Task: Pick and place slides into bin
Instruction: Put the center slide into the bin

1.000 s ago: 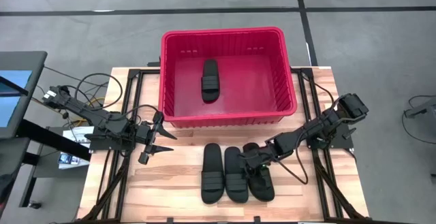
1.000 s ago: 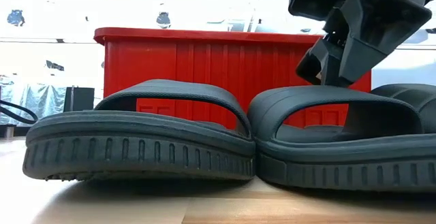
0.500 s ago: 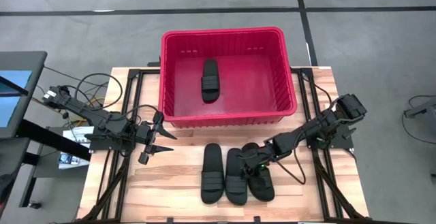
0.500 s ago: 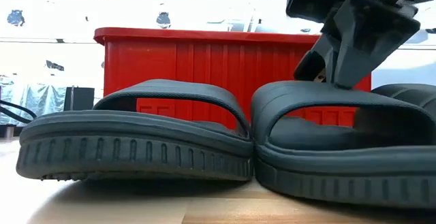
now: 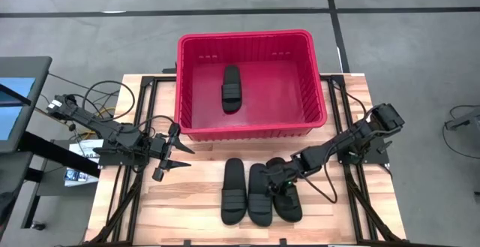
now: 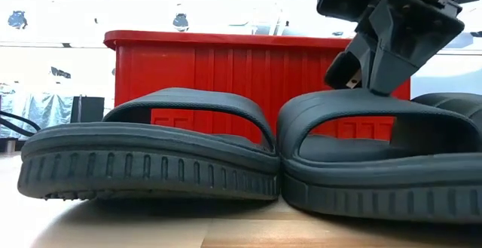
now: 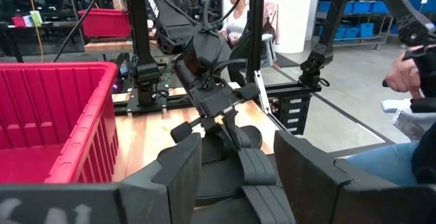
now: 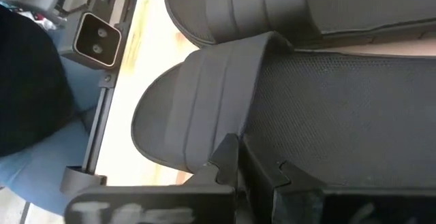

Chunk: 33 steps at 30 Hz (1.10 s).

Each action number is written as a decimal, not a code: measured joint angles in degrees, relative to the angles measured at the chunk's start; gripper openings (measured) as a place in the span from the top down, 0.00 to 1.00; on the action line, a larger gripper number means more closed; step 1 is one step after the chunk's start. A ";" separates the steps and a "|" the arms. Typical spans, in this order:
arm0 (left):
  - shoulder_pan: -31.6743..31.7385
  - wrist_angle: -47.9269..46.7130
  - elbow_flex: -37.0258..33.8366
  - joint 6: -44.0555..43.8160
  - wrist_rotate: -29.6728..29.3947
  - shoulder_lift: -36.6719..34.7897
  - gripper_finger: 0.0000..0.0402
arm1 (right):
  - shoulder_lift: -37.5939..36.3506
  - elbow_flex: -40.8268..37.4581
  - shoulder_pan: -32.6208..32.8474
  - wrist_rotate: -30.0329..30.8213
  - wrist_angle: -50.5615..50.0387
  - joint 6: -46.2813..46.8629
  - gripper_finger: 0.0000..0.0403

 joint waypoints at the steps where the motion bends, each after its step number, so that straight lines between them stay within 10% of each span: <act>1: 0.00 0.01 0.00 0.11 -0.04 -0.01 0.56 | -0.23 0.61 0.11 0.36 -1.24 -0.15 1.00; 33: 0.00 -0.74 0.00 3.10 -1.63 0.00 0.56 | -1.31 33.26 7.90 24.87 -44.84 -13.96 1.00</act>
